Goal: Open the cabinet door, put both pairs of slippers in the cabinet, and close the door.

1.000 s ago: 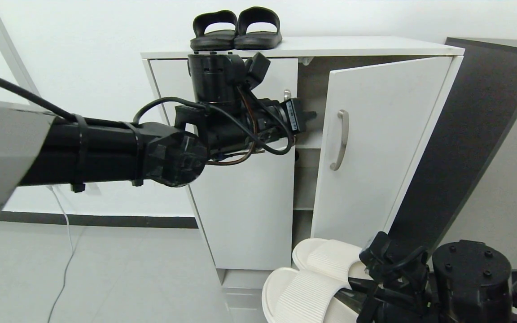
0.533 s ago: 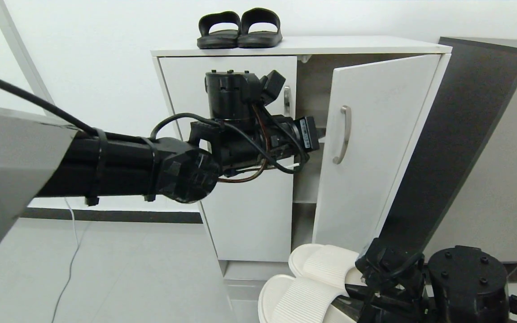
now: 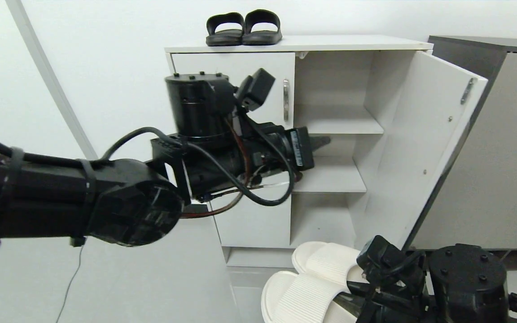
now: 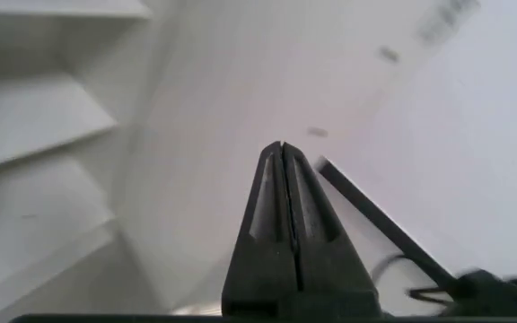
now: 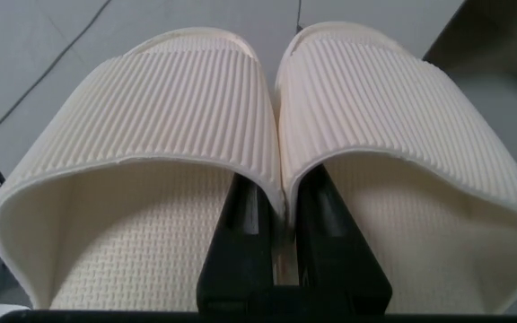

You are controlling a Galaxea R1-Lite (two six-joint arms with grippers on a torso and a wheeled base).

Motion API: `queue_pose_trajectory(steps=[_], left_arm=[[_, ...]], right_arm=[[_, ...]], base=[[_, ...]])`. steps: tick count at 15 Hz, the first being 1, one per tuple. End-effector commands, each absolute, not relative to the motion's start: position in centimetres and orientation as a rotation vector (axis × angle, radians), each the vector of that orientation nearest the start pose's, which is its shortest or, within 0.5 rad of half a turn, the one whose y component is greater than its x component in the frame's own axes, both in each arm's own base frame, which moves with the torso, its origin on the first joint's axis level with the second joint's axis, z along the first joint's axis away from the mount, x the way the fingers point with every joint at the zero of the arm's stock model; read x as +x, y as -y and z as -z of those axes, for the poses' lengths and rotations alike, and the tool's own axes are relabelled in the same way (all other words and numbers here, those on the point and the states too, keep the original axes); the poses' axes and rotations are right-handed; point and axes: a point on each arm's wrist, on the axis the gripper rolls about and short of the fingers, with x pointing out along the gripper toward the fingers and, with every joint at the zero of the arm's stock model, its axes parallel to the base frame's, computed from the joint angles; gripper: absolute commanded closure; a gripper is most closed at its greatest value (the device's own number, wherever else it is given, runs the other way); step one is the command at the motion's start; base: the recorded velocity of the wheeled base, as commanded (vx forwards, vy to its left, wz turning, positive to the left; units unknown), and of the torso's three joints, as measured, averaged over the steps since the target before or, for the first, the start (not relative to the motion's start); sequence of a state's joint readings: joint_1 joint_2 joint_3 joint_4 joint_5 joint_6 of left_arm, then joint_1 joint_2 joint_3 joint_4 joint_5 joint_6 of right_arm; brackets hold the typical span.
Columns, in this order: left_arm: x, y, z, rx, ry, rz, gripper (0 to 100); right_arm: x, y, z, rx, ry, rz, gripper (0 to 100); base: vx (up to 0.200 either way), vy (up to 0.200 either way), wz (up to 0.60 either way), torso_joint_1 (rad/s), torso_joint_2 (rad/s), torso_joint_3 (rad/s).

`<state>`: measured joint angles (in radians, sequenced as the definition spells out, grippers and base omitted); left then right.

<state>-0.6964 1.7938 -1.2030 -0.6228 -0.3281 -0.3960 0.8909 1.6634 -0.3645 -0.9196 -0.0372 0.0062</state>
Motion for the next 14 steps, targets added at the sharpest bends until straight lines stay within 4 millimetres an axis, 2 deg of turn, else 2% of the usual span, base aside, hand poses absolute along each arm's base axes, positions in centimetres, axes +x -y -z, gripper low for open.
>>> queue_pose_trajectory(steps=[1, 2, 5, 6, 7, 9, 11, 12, 13, 14], left_arm=[[24.4, 17.9, -28.3, -0.359, -0.088, 0.941, 100], [21.9, 14.0, -28.4, -0.337, -0.061, 0.875, 100], [15.3, 7.1, -26.4, -0.277, -0.02, 0.701, 100], [13.8, 5.6, -25.7, -0.277, -0.021, 0.631, 100], [11.0, 3.7, -24.9, -0.277, -0.01, 0.543, 100], [7.1, 1.7, -23.4, -0.276, -0.001, 0.421, 100], [3.9, 0.8, -21.8, -0.248, -0.01, 0.323, 100], [1.5, 0.5, -20.5, -0.23, -0.02, 0.208, 100], [0.1, 0.5, -19.1, -0.212, -0.029, 0.13, 100], [-0.5, 0.5, -18.3, -0.19, -0.038, 0.092, 100]], right_arm=[[15.6, -18.8, -11.3, -0.168, -0.352, -0.832, 100], [15.9, -18.8, -11.3, -0.165, -0.351, -0.819, 100], [16.9, -18.8, -11.5, -0.152, -0.342, -0.787, 100], [17.3, -18.7, -11.6, -0.145, -0.338, -0.772, 100], [17.9, -18.5, -11.6, -0.141, -0.337, -0.752, 100], [18.2, -18.6, -11.8, -0.136, -0.331, -0.742, 100], [18.3, -18.6, -11.8, -0.137, -0.325, -0.719, 100], [18.4, -18.6, -11.8, -0.137, -0.324, -0.71, 100], [18.5, -18.6, -11.8, -0.137, -0.324, -0.707, 100], [18.5, -18.6, -11.8, -0.138, -0.325, -0.707, 100]], base=[[0.0, 0.0, 0.0, 0.0, 0.0, 0.0], [0.0, 0.0, 0.0, 0.0, 0.0, 0.0], [0.0, 0.0, 0.0, 0.0, 0.0, 0.0], [0.0, 0.0, 0.0, 0.0, 0.0, 0.0], [0.0, 0.0, 0.0, 0.0, 0.0, 0.0], [0.0, 0.0, 0.0, 0.0, 0.0, 0.0], [0.0, 0.0, 0.0, 0.0, 0.0, 0.0], [0.0, 0.0, 0.0, 0.0, 0.0, 0.0], [0.0, 0.0, 0.0, 0.0, 0.0, 0.0], [0.0, 0.0, 0.0, 0.0, 0.0, 0.0]])
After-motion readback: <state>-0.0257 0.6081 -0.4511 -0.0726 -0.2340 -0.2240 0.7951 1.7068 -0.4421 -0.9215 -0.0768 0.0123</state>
